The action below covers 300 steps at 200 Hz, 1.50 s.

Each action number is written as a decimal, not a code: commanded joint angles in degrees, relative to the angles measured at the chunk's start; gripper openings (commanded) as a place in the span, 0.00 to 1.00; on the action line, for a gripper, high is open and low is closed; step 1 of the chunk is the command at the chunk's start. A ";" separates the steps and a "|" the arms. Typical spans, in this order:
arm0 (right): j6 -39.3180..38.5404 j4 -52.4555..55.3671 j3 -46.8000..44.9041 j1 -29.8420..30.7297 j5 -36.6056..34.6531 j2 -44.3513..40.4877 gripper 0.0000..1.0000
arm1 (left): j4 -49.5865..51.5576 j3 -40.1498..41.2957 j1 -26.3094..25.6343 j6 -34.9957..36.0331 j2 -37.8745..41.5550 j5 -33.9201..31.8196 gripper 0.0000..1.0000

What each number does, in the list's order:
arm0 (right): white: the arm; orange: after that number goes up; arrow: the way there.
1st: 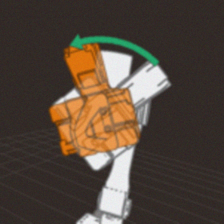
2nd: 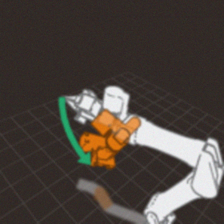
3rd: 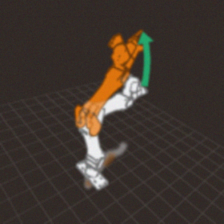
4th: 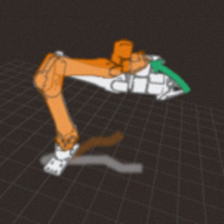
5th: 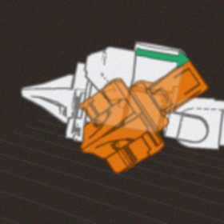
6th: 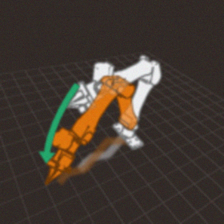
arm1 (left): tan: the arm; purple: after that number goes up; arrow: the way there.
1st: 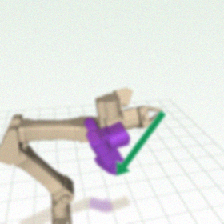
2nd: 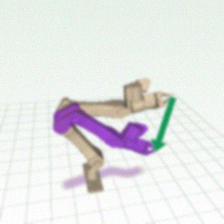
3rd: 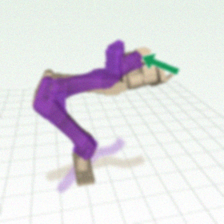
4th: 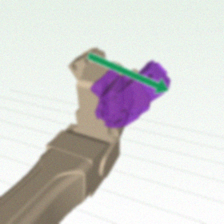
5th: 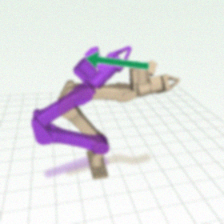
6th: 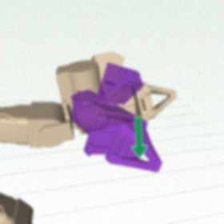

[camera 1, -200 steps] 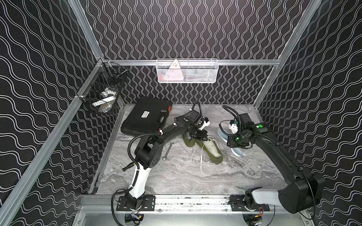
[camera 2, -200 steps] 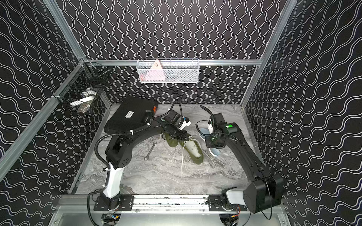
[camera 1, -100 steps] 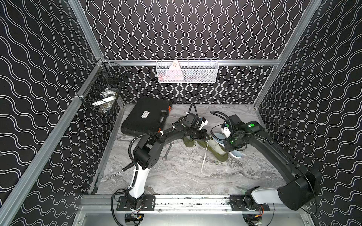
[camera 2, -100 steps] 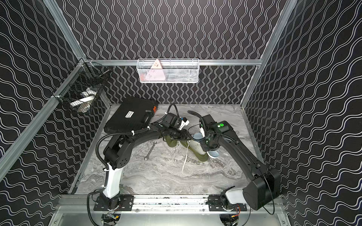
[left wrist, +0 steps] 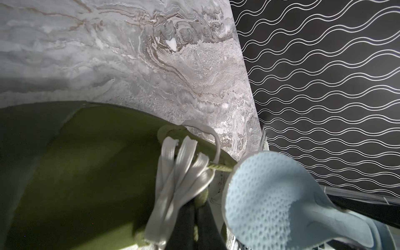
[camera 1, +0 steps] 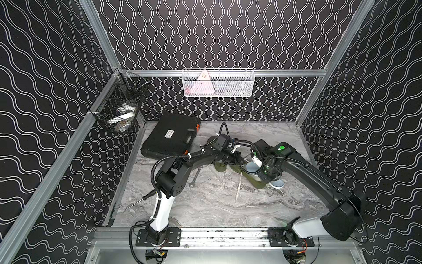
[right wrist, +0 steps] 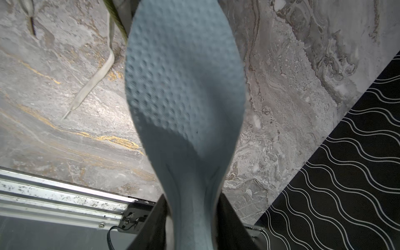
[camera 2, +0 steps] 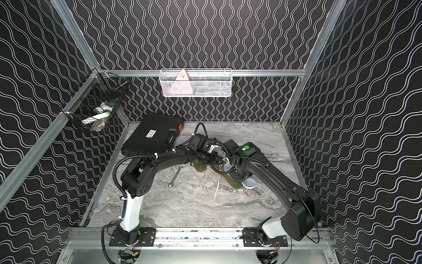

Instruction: Insert the insole into the shoe

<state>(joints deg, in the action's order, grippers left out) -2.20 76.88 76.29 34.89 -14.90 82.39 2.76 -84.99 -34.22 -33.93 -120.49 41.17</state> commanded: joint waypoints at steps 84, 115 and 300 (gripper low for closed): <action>-2.16 0.04 -3.84 1.93 0.18 1.51 0.35 | -5.75 1.70 -1.21 -1.20 -0.53 0.01 0.00; -0.51 -1.13 -2.05 1.93 -0.99 3.94 0.33 | -4.86 1.68 -1.80 -0.52 -0.44 -0.08 0.00; -4.64 -18.51 -10.29 -0.08 -1.77 3.47 0.32 | -1.57 -2.22 -1.11 1.19 -2.77 8.67 0.00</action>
<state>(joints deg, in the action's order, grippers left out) -3.53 63.46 67.37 34.87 -15.84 86.63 1.30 -85.54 -35.66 -34.39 -122.80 44.38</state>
